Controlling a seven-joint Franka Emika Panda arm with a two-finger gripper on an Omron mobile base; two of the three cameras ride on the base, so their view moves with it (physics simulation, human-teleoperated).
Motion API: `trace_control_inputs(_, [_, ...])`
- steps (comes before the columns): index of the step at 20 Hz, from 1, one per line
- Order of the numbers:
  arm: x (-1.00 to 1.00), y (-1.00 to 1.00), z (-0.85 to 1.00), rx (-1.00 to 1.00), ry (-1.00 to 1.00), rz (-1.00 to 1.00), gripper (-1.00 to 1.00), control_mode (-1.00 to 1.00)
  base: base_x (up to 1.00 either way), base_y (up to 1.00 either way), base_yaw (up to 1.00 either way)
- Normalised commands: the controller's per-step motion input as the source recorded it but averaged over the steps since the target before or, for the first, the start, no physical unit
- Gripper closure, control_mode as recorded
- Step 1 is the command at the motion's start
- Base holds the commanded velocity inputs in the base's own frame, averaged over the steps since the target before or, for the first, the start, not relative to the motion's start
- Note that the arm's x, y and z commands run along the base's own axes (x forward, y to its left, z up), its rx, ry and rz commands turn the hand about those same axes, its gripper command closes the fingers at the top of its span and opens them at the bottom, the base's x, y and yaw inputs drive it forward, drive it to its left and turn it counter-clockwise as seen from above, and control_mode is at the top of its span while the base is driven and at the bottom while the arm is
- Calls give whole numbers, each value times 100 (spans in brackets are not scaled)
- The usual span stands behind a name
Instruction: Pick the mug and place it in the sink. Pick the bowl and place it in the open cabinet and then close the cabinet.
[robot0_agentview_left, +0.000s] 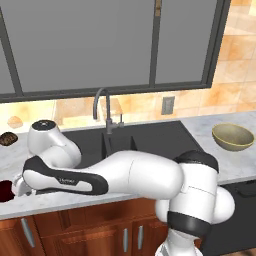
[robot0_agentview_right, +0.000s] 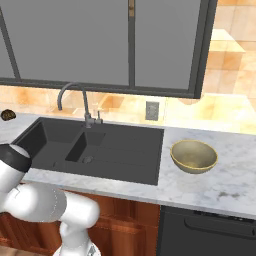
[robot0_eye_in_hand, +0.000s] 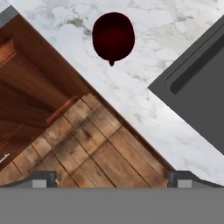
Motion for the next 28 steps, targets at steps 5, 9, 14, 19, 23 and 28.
trace_control_inputs(5, [0, 21, -16, -1, 0, -5, -100, -100, 0, 0, 0])
trace_control_inputs(9, [8, 26, -11, -1, 0, -6, -100, -100, 0, 0, 0])
trace_control_inputs(14, [8, 21, -16, 0, 0, -3, -100, -100, 0, 0, 0])
trace_control_inputs(19, [8, 0, -20, 0, -2, 0, -100, -100, 0, 0, 0])
trace_control_inputs(23, [7, 0, -25, 0, -1, 0, -100, -100, 0, 0, 0])
trace_control_inputs(28, [6, 3, -27, 0, 0, 0, -100, -100, 0, 0, 0])
